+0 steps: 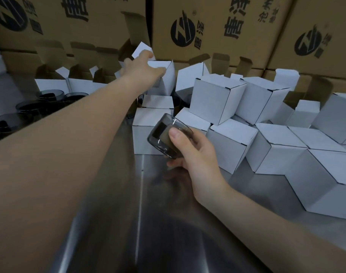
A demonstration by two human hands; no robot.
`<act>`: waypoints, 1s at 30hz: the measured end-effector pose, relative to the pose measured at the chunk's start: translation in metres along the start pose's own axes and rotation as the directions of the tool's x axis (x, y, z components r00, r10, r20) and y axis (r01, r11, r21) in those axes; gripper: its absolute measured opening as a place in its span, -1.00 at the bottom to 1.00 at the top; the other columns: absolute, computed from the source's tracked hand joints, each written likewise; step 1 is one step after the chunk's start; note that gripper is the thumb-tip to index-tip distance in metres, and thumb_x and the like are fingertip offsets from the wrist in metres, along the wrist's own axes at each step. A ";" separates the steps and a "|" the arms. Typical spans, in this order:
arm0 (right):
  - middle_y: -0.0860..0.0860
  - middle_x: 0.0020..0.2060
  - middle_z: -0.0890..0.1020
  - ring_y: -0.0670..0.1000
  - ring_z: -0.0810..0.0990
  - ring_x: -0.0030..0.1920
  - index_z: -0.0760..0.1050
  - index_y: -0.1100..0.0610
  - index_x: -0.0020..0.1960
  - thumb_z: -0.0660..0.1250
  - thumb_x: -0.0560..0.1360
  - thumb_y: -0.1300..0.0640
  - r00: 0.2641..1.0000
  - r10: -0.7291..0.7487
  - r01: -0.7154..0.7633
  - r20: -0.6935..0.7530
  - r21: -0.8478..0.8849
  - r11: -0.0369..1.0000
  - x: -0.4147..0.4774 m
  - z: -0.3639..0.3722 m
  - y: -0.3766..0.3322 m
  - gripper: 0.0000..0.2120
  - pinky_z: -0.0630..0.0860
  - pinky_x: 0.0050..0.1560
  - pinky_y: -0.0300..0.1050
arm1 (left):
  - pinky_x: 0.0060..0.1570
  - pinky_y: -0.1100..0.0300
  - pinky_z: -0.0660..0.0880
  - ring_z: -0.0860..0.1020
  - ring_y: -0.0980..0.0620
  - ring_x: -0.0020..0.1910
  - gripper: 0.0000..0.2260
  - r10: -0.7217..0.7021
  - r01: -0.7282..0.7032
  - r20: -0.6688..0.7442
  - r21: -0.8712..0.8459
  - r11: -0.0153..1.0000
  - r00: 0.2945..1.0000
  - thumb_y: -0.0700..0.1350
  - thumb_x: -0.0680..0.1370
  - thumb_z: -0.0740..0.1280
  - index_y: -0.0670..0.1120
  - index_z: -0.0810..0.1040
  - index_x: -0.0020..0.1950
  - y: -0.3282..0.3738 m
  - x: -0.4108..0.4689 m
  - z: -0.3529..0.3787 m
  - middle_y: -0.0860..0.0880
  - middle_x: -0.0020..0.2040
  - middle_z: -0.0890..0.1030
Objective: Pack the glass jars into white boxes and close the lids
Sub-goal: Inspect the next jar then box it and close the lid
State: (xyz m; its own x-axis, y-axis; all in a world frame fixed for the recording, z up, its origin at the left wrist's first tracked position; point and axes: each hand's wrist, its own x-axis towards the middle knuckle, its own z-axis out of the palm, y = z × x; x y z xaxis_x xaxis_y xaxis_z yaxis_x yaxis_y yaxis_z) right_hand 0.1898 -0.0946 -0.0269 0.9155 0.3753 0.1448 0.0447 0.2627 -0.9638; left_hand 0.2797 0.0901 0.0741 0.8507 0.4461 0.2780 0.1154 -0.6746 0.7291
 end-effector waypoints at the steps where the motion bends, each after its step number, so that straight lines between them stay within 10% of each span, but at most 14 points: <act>1: -0.04 -0.14 0.69 -0.04 0.65 -0.15 0.56 0.11 0.07 0.48 0.30 -0.12 1.000 -0.003 0.003 0.000 -0.003 1.000 0.000 0.000 0.000 -0.55 0.58 -0.26 -0.17 | 0.16 0.07 0.38 0.33 -0.18 0.36 -0.48 -0.013 0.013 0.017 -0.002 1.000 1.000 0.16 0.56 0.27 0.13 0.25 0.50 -0.002 0.005 0.003 -0.14 0.48 0.22; 5: -0.06 -0.16 0.68 -0.05 0.65 -0.14 0.56 0.10 0.05 0.48 0.29 -0.12 1.000 -0.006 0.006 0.001 -0.005 1.000 0.001 0.000 0.001 -0.56 0.58 -0.26 -0.17 | 0.02 0.16 0.36 0.38 -0.11 0.32 -0.52 0.000 0.003 0.045 -0.062 0.998 0.999 0.11 0.59 0.28 0.03 0.33 0.49 -0.007 0.015 0.012 -0.09 0.48 0.29; 9: -0.06 -0.16 0.68 -0.05 0.66 -0.15 0.57 0.08 0.04 0.47 0.21 -0.21 1.000 -0.017 0.017 -0.001 -0.017 1.000 0.001 0.000 0.001 -0.48 0.58 -0.26 -0.17 | -0.31 0.28 0.30 0.37 0.09 -0.13 -0.60 -0.005 -0.003 -0.052 -0.142 0.990 0.999 0.01 0.56 0.35 0.00 0.38 0.37 -0.008 0.014 0.018 -0.04 0.19 0.35; 15: -0.06 -0.16 0.69 -0.01 0.66 -0.13 0.58 0.05 0.02 0.48 0.22 -0.19 1.000 -0.029 0.029 -0.007 -0.007 1.000 0.002 0.000 0.001 -0.53 0.56 -0.28 -0.16 | 0.01 0.17 0.48 0.38 -0.01 0.17 -0.52 0.068 -0.104 -0.252 -0.133 0.986 0.965 0.01 0.46 0.43 -0.03 0.38 0.32 -0.006 -0.003 0.011 -0.07 0.32 0.38; 23: 0.00 -0.14 0.69 0.01 0.65 -0.16 0.55 0.12 0.07 0.44 0.33 -0.08 0.999 -0.039 0.039 -0.019 0.009 0.999 -0.001 0.000 -0.003 -0.61 0.55 -0.29 -0.18 | -0.07 0.52 0.35 0.39 0.08 0.20 -0.42 0.218 -0.322 -0.505 -0.128 0.938 0.835 0.05 0.40 0.44 -0.10 0.33 0.33 0.000 -0.071 -0.016 -0.05 0.26 0.40; 30: 0.05 -0.10 0.67 0.04 0.65 -0.15 0.54 0.08 0.01 0.42 0.34 -0.12 0.996 -0.059 0.062 -0.073 0.044 0.997 -0.002 -0.002 -0.010 -0.65 0.58 -0.23 -0.13 | 0.21 0.16 0.46 0.34 0.11 0.23 -0.29 0.134 -0.282 -0.513 -0.223 0.933 0.848 -0.03 0.33 0.46 -0.03 0.25 0.42 -0.010 -0.153 -0.023 0.02 0.24 0.28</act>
State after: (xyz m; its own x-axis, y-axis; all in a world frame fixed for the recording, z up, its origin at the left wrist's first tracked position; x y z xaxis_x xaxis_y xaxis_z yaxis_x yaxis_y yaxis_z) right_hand 0.1881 -0.1001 -0.0185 0.9379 0.2937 0.1844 0.0838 0.3242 -0.9423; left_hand 0.1372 0.0423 0.0384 0.4736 0.5898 0.6541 -0.2466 -0.6242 0.7414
